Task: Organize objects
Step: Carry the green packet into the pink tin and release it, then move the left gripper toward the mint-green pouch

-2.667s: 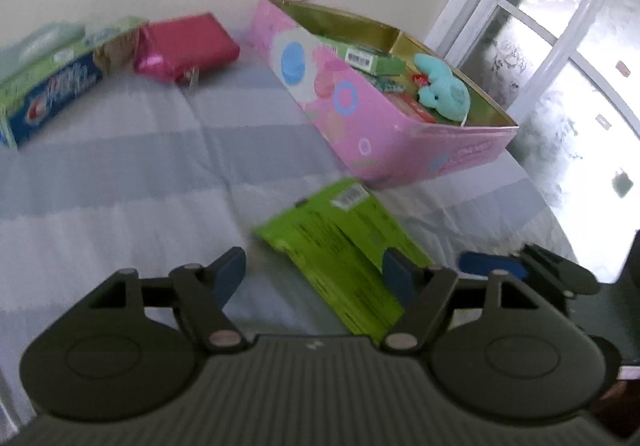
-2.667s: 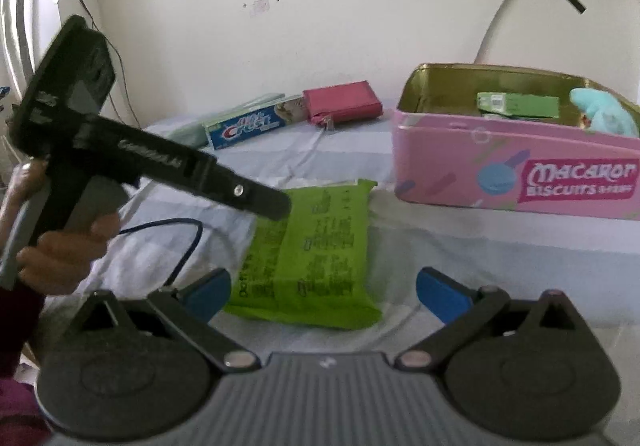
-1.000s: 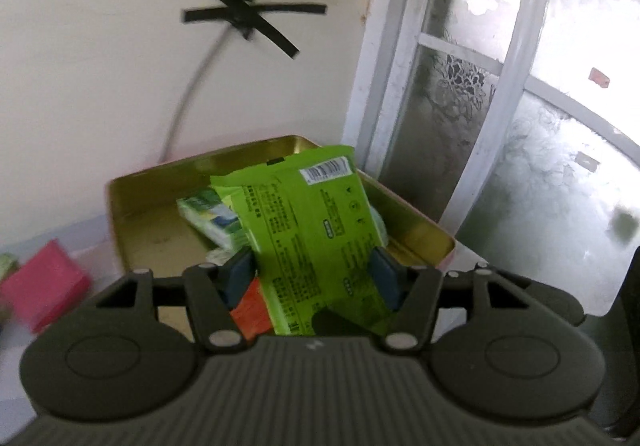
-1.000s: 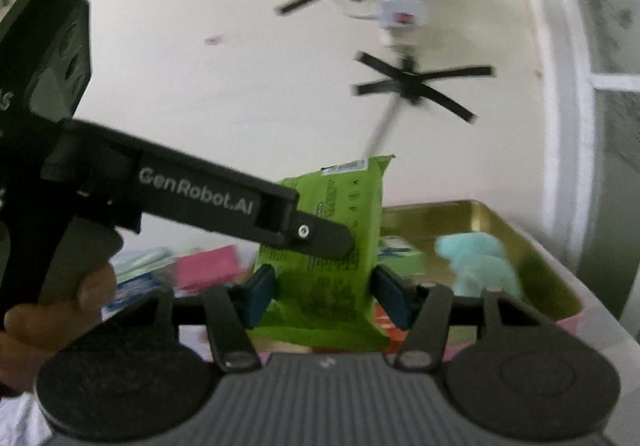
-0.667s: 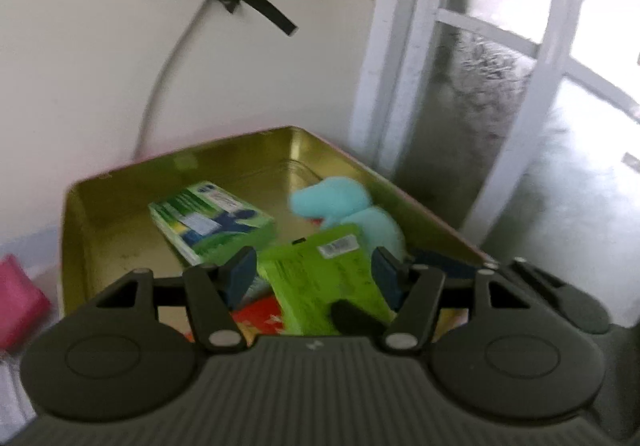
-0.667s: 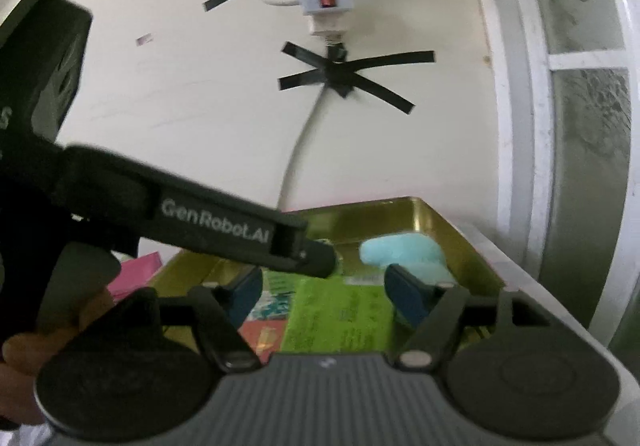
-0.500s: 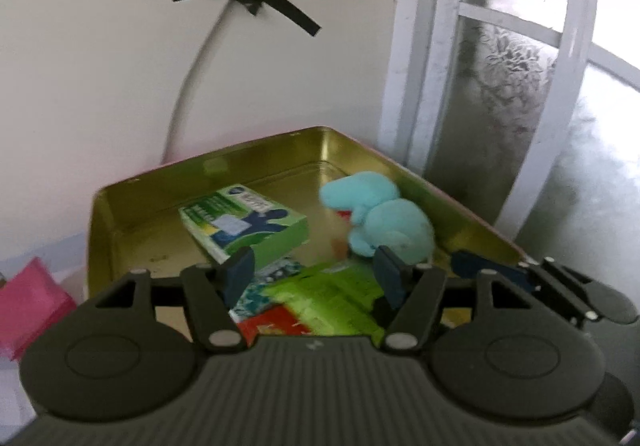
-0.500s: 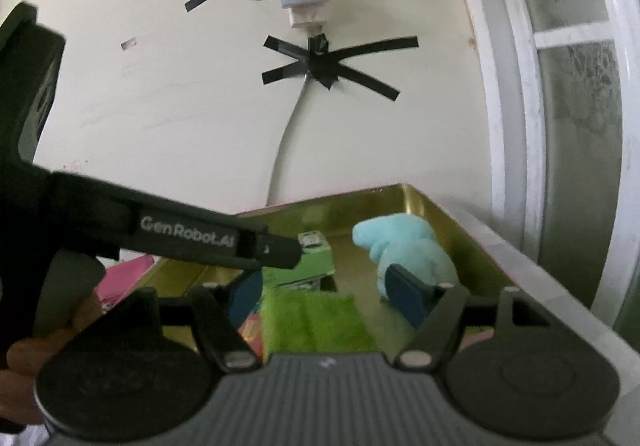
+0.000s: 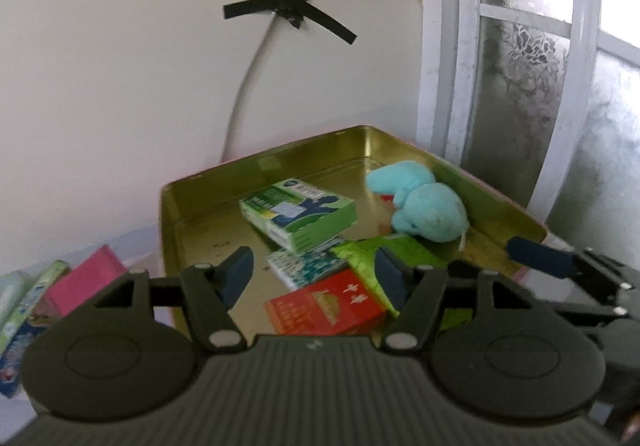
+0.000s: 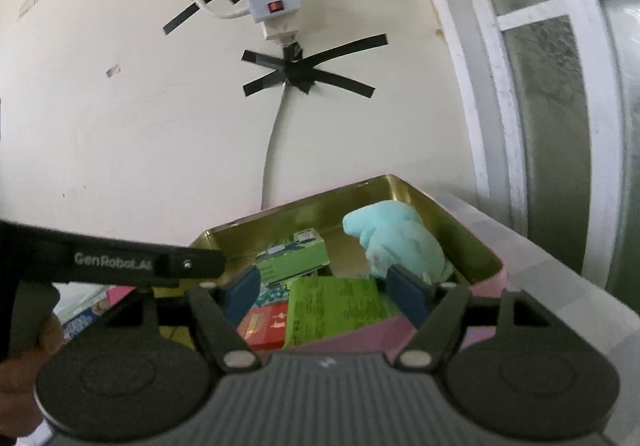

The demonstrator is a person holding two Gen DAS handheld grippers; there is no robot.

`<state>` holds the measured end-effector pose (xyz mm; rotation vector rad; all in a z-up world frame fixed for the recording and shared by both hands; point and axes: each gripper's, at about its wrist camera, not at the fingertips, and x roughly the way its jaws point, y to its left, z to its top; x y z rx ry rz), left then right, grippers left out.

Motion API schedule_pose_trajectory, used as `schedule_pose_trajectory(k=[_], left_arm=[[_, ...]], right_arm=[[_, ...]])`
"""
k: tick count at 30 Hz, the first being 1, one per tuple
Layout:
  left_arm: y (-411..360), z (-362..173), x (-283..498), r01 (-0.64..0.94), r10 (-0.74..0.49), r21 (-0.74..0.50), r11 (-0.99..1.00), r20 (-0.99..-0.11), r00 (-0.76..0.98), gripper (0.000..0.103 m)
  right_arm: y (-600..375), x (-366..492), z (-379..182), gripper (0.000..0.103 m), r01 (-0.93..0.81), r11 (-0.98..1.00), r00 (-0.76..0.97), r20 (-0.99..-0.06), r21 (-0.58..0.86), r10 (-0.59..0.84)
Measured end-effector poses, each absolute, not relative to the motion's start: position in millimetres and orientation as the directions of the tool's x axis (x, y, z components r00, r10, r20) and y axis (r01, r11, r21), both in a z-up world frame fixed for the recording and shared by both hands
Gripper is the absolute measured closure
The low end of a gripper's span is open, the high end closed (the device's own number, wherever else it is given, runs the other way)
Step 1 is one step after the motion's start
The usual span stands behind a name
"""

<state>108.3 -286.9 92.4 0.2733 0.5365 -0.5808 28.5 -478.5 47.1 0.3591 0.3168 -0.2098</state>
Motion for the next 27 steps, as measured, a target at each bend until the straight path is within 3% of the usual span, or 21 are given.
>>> schedule_pose_trajectory(k=[16, 27], left_arm=[[-227.3, 80.9, 80.4, 0.531, -0.379, 0.149, 0.834, -0.543, 0.749, 0.034], [-173.0, 81.9, 80.5, 0.491, -0.361, 0.127, 0.862, -0.526, 0.770, 0.034]], right_arm=[[-446.8, -4.1, 71.2, 0.030, 0.242, 0.901, 0.942, -0.310, 0.359, -0.130], [-401.0, 8.0, 87.5, 0.029, 0.198, 0.936, 0.944, -0.314, 0.290, -0.102]])
